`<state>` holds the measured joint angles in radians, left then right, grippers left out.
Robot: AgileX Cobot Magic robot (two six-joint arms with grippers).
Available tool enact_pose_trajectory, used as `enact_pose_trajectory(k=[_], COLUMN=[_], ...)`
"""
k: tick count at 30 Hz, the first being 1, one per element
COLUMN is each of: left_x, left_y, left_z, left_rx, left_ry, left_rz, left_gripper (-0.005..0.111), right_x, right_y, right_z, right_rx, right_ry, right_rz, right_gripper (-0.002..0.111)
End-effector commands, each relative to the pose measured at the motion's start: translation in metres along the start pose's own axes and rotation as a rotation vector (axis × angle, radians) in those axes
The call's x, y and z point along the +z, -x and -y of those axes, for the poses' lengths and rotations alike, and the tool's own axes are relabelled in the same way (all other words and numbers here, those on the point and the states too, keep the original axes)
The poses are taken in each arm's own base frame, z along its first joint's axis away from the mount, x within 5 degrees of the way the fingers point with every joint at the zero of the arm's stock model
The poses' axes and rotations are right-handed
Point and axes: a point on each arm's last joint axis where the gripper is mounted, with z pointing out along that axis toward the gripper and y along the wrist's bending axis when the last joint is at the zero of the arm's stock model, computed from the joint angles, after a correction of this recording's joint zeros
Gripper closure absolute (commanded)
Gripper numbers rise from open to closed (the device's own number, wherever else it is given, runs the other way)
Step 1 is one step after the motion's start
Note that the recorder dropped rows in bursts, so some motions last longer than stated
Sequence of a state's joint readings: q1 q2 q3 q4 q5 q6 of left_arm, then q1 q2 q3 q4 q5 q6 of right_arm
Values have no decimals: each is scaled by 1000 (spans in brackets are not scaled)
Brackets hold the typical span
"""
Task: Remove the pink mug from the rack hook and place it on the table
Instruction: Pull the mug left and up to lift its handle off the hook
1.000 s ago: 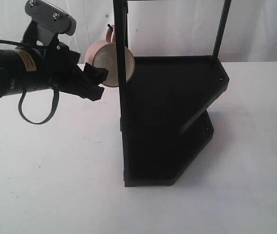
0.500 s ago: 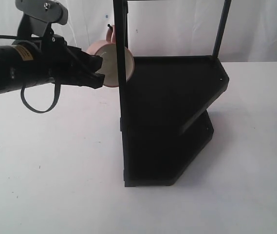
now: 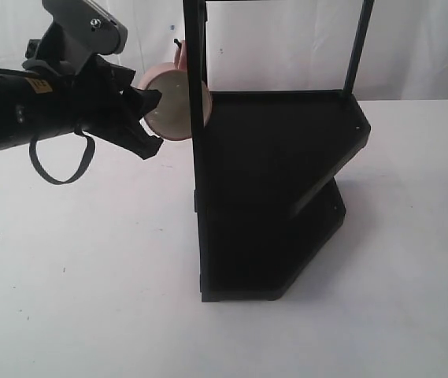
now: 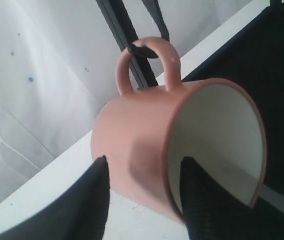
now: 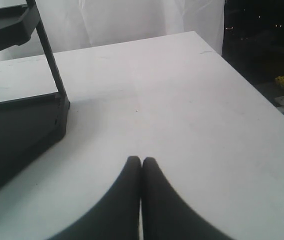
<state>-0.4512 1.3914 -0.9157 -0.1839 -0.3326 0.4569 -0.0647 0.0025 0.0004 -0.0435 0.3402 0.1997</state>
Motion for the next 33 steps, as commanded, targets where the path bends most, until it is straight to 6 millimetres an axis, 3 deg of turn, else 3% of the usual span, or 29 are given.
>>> enact_pose_trajectory(k=[1, 18, 33], left_x=[6, 11, 12], left_y=[-3, -8, -10], left_z=[-3, -4, -1], left_rx=[-13, -72, -74], left_ry=[42, 69, 42], left_rz=[-10, -26, -49], left_gripper=[62, 63, 107], right_x=[0, 0, 0], right_y=[1, 1, 1], right_z=[0, 0, 0], right_rx=[-4, -4, -4], right_ry=[-6, -6, -6], right_rz=[8, 8, 8], right_gripper=[108, 108, 108])
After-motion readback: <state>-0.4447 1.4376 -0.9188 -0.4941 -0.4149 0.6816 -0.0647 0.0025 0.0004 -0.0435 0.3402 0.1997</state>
